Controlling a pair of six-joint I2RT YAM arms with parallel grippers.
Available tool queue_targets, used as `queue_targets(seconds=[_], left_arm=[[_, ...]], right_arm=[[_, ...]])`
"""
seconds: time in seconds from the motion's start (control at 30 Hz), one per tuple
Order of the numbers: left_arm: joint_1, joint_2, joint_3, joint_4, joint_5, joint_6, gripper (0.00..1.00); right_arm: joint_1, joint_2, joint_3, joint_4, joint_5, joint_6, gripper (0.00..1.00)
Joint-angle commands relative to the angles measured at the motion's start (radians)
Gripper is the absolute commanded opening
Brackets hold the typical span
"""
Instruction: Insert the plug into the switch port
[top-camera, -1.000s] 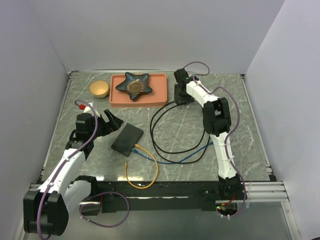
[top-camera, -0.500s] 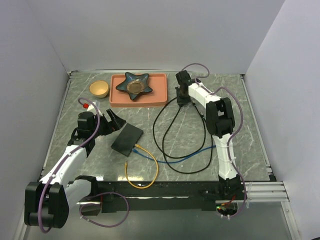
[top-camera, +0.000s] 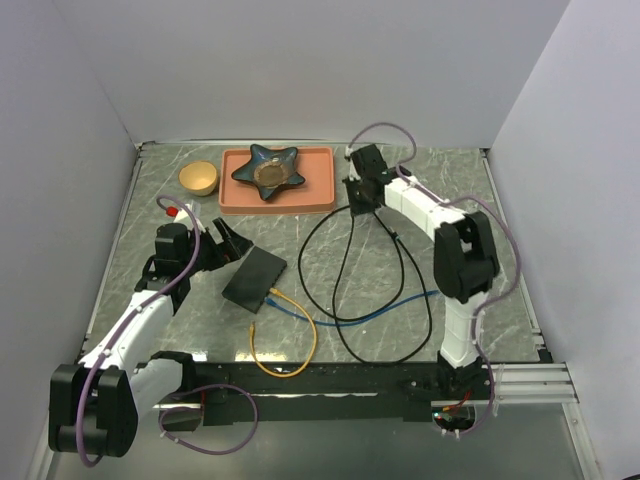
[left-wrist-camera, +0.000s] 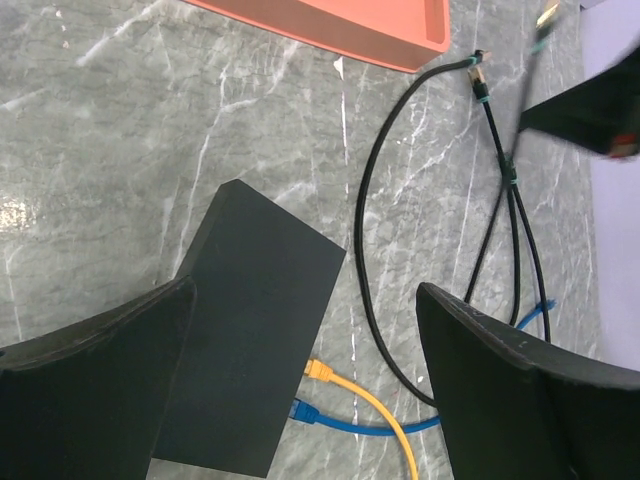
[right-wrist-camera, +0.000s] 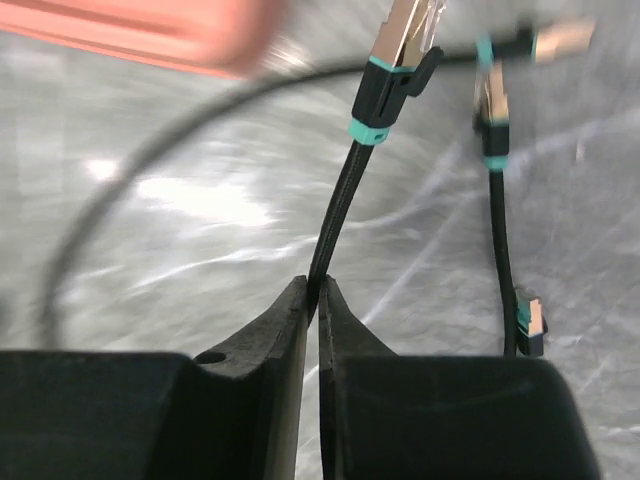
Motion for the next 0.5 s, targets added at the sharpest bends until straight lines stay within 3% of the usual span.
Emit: queue_targets(seconds=[0.0, 0.27, 0.47], left_arm=[[-0.003, -0.032, -0.008, 0.064, 0.037, -0.011, 0.99], [-0.003, -0.062, -0.043, 0.170, 0.096, -0.051, 1.00], [0.000, -0.085, -0.066, 0.205, 0.065, -0.099, 0.99]], right_arm=[[0.073, -0.163, 0.008, 0.093, -0.126, -0.123, 0.00], [0.312, -0.171, -0.034, 0.075, -0.143, -0.311, 0.00], [0.353, -0.217, -0.167, 0.190, -0.398, -0.284, 0.00]])
